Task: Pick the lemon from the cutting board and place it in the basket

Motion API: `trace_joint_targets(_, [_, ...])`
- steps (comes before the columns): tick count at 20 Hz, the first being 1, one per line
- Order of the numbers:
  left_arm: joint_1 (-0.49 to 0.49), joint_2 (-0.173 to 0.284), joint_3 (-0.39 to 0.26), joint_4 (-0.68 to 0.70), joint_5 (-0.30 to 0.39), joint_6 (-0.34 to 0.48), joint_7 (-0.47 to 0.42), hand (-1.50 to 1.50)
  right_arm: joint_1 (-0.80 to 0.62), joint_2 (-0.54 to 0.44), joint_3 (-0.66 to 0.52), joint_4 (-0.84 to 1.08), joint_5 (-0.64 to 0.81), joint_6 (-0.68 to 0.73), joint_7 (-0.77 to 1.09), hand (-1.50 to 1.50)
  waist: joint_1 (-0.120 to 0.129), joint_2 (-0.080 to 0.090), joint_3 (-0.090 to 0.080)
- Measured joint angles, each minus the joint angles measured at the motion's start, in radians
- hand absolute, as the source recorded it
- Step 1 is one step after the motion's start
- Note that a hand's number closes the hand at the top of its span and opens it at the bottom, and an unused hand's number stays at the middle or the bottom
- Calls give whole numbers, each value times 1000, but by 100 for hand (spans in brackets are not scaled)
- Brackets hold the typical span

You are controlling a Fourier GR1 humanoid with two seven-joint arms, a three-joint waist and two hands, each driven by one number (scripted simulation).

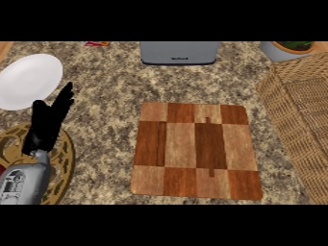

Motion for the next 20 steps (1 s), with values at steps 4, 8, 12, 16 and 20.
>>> trace_joint_targets(4, [0,-1,4,4,-1,2,-4,0,75,-81,-74,73,-22,-21,-154,150,0,0,0])
trace_joint_targets(8, [27,4,4,-19,4,-12,-9,0,145,-107,-104,156,-25,-79,-297,150,5,0,0])
trace_joint_targets(12, [10,8,6,-4,-3,-14,-3,0,192,-107,-96,238,-2,-151,-401,150,6,1,0])
trace_joint_targets(16, [-4,7,15,19,4,-17,-15,0,221,-108,-83,350,31,-227,-498,150,7,1,0])
trace_joint_targets(20, [-4,-2,6,-2,-1,-13,6,0,235,-66,-101,425,7,-249,-505,-150,8,1,0])
